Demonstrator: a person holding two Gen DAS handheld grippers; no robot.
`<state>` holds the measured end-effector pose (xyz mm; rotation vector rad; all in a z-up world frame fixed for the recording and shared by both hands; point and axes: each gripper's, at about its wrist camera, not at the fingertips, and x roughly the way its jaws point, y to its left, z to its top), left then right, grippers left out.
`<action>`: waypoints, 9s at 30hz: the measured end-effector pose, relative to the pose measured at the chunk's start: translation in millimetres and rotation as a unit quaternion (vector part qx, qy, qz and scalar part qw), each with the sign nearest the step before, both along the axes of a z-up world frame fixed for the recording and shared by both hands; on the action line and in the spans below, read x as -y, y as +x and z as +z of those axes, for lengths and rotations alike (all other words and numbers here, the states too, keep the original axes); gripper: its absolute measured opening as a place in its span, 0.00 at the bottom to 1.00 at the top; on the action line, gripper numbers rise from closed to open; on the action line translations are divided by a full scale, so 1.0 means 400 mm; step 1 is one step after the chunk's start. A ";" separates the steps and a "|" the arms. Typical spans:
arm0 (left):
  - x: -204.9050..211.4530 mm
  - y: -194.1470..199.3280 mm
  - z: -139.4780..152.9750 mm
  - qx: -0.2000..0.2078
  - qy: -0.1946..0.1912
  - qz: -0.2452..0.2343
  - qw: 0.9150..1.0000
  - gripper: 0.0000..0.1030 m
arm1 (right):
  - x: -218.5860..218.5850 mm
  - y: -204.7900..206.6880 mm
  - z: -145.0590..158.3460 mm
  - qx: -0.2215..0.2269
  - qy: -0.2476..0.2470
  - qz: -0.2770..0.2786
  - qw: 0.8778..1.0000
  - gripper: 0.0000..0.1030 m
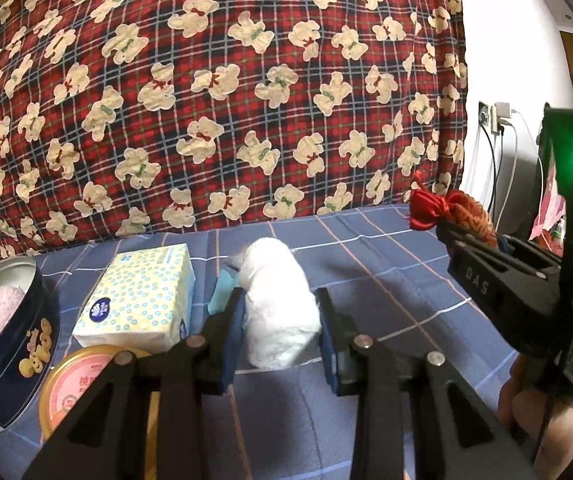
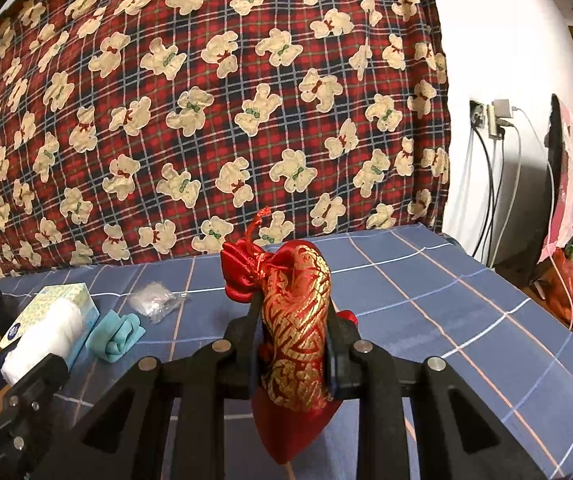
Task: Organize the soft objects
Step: 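Lift and carry the pouch and cotton roll over the silver tin with both tools, then release the pouch into the tin with the right tool while the left tool releases the roll, then move both tools back from the tin toward the teal cloth and plastic bag, then grasp the clear plastic bag with the right tool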
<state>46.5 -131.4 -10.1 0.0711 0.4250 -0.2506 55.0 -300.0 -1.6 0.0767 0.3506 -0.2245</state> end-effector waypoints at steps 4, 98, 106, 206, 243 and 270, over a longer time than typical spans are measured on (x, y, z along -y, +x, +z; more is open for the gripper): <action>-0.011 -0.010 0.000 0.000 -0.003 -0.001 1.000 0.32 | -0.008 -0.036 0.001 0.007 0.004 -0.007 1.000 0.26; -0.883 -0.083 -0.015 0.000 -0.040 0.252 0.967 0.32 | -0.972 -0.020 -0.023 -0.032 -0.008 0.318 0.948 0.26; -0.899 -0.068 -0.030 -0.022 -0.028 0.265 0.964 0.32 | -0.995 -0.003 -0.047 -0.062 -0.008 0.338 0.939 0.28; -0.387 -0.106 -0.009 0.034 0.064 0.184 0.980 1.00 | -0.377 -0.077 0.010 0.066 -0.027 0.109 0.992 0.72; -0.055 -0.050 -0.007 0.002 0.035 0.019 0.999 1.00 | -0.095 0.210 -0.055 -0.113 0.044 0.123 0.985 0.72; 0.013 0.039 -0.022 -0.053 0.052 -0.005 0.997 0.99 | -0.273 0.559 -0.128 -0.262 -0.045 0.316 0.911 0.50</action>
